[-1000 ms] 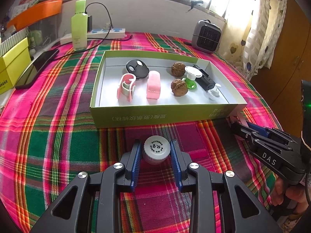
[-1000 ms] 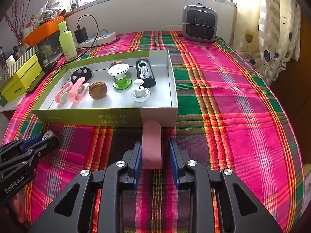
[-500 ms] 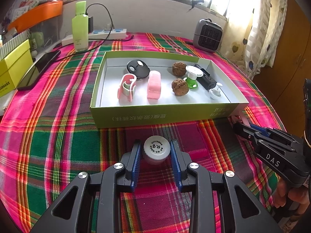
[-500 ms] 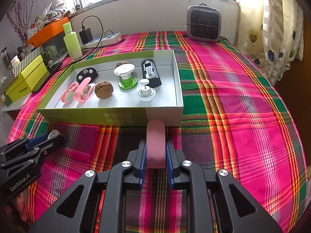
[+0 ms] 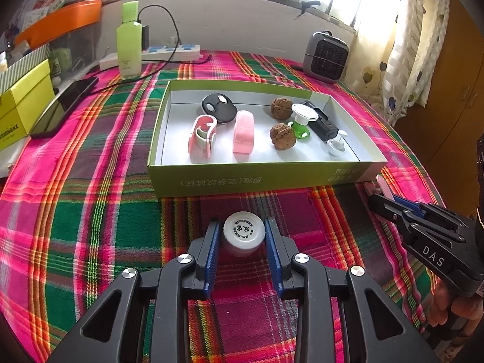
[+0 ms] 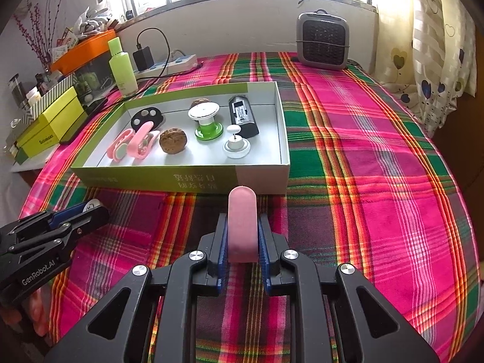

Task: Organize objects
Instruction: 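Carry the container with the left tool while the right carries the pink clip to the box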

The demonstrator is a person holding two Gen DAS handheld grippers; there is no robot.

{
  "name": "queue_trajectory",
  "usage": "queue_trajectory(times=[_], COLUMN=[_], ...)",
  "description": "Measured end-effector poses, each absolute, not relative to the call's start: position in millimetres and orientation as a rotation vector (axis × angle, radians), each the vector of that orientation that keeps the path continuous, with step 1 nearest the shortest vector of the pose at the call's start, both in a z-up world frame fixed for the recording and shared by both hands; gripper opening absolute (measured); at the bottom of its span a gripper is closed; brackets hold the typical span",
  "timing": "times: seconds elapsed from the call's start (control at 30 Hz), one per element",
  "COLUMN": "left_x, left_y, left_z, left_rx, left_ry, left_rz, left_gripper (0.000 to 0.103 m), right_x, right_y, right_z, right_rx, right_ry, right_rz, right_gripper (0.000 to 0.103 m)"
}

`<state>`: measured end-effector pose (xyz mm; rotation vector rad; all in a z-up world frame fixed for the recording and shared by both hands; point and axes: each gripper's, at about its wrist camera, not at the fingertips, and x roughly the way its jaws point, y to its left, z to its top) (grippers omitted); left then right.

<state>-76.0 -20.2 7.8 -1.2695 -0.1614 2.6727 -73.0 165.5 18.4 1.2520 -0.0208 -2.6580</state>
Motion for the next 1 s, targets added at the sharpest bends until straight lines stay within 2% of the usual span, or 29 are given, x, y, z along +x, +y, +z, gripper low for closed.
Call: queue_trajectory(times=[1.0], left_x=[-99.4], left_y=[-24.5], left_z=[42.3], left_rx=[-1.208], left_ry=[-0.189], left_rz=[2.699], left_gripper=[0.027], right_x=[-84.2], right_y=[150.2], right_z=[55.1], right_rx=[1.121], right_ry=[-0.033], right_rz=[-2.568], right_gripper=[0.019])
